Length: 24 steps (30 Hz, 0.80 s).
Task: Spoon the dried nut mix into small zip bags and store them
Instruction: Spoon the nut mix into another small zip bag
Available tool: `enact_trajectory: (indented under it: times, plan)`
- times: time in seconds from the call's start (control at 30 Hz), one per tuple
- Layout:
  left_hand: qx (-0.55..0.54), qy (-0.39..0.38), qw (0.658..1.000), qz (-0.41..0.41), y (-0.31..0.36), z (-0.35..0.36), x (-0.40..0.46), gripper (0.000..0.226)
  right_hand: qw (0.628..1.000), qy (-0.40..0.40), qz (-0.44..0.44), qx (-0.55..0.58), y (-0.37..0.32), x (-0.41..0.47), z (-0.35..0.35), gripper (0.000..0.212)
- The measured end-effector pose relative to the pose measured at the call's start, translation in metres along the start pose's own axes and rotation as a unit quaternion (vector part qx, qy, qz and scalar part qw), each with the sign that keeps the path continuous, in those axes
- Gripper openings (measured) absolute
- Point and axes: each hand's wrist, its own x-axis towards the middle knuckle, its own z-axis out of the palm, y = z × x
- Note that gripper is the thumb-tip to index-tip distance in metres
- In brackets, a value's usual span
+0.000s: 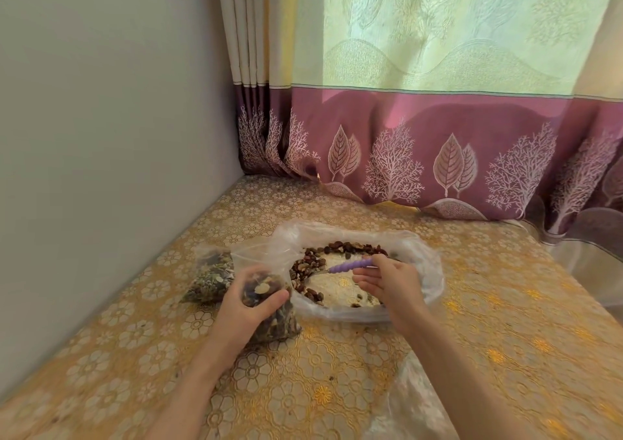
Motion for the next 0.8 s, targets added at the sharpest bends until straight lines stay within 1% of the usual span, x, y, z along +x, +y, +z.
enact_trajectory:
  times: [0.07, 0.1, 0.2, 0.33, 0.43, 0.6, 0.7, 0.8]
  plan:
    - [0.000, -0.001, 1.000, 0.000, -0.001, 0.000, 0.000, 0.046, 0.999, 0.026, 0.024, 0.019, 0.001, 0.001, -0.003, 0.033]
    - [-0.002, -0.002, 1.000, 0.001, -0.001, 0.000, 0.000, 0.044, 0.999, 0.036, 0.029, 0.024, 0.001, 0.001, -0.005, 0.030]
    - [-0.002, -0.009, 1.000, 0.008, 0.000, 0.000, 0.000, 0.037, 0.997, 0.054, 0.033, 0.034, -0.001, 0.001, -0.011, 0.029]
    - [0.003, -0.002, 1.000, 0.005, -0.002, 0.000, 0.002, 0.042, 0.996, 0.076, 0.031, 0.047, -0.005, 0.001, -0.021, 0.027]
    - [0.005, -0.008, 1.000, 0.001, -0.001, 0.000, 0.002, 0.043, 0.995, 0.081, 0.008, 0.060, -0.015, 0.000, -0.026, 0.029]
    - [0.018, -0.017, 1.000, -0.004, -0.002, 0.000, 0.003, 0.044, 0.992, 0.066, -0.036, 0.105, -0.040, -0.005, -0.027, 0.025]
    - [0.021, -0.024, 0.999, -0.004, -0.002, -0.001, 0.002, 0.040, 0.990, 0.045, -0.054, 0.125, -0.055, -0.009, -0.020, 0.030]
    - [0.025, -0.025, 0.999, -0.003, -0.002, -0.001, 0.002, 0.041, 0.989, 0.014, -0.060, 0.138, -0.064, -0.015, -0.010, 0.031]
